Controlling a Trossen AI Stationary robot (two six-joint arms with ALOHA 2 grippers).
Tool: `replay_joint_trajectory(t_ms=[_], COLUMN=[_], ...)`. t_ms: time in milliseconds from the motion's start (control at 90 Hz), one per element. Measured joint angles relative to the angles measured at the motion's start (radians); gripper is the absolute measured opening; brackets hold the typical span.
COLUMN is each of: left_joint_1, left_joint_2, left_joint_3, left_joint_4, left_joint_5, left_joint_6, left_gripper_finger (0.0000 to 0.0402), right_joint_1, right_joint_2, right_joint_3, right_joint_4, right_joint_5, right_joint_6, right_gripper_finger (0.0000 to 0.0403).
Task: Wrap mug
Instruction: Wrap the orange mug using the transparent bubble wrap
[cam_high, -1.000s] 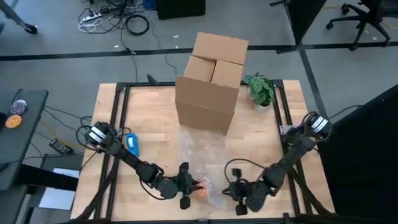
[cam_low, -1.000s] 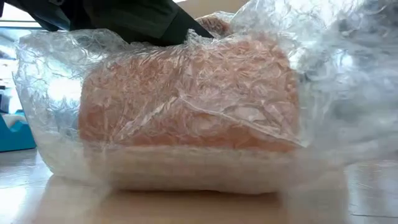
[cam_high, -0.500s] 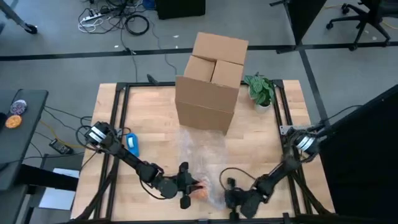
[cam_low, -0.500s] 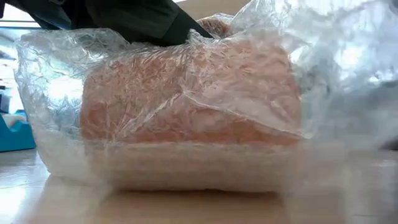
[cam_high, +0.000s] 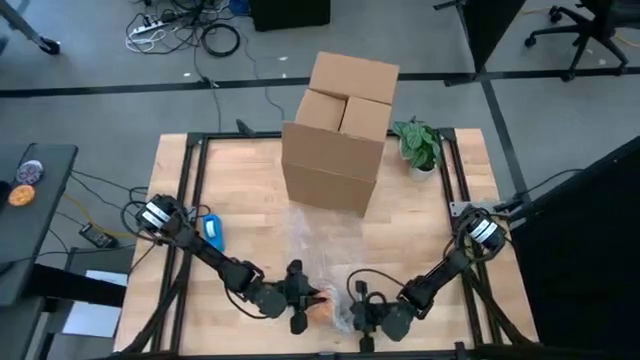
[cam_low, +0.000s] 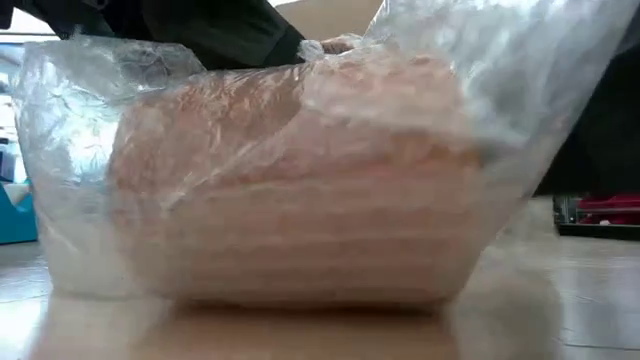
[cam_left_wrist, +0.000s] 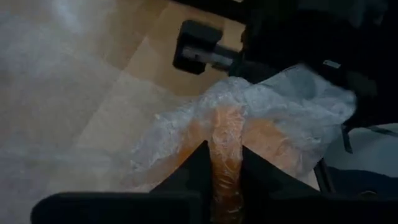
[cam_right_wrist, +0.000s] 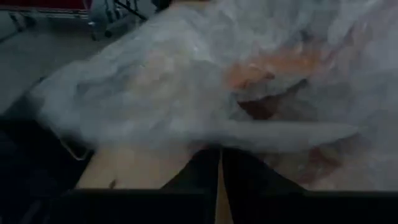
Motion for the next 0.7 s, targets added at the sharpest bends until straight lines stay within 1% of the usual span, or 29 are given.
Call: replay_joint_trajectory(t_ms=[100, 233, 344, 511, 589, 700], left_joint_1=[0.005, 0.02, 0.025, 0.026, 0.028, 0.033], left_joint_2=[0.001, 0.002, 0.002, 0.001, 0.001, 0.0], left_joint_3=[-0.001, -0.002, -0.002, -0.002, -0.002, 0.0], left_joint_4=[-0.002, -0.015, -0.015, -0.037, -0.048, -0.066], left_joint_5=[0.0, -0.002, -0.006, -0.015, -0.018, -0.02], left_joint_6=[0.003, 0.006, 0.007, 0.009, 0.01, 0.029], left_gripper_finger=[0.0033, 0.0032, 0.0032, 0.0032, 0.0032, 0.0032], right_joint_1=[-0.017, -0.085, -0.118, -0.142, -0.147, -0.148], right_joint_2=[-0.003, 0.046, 0.108, 0.176, 0.178, 0.169], right_joint_3=[0.003, 0.016, 0.044, 0.072, 0.075, 0.076], right_joint_4=[0.013, 0.038, 0.042, 0.149, 0.172, 0.169], right_joint_5=[0.009, -0.077, -0.101, -0.095, -0.083, -0.036], right_joint_6=[-0.053, -0.05, -0.042, -0.07, -0.089, -0.1], right_gripper_finger=[0.0, 0.0, 0.0, 0.0002, 0.0008, 0.0022])
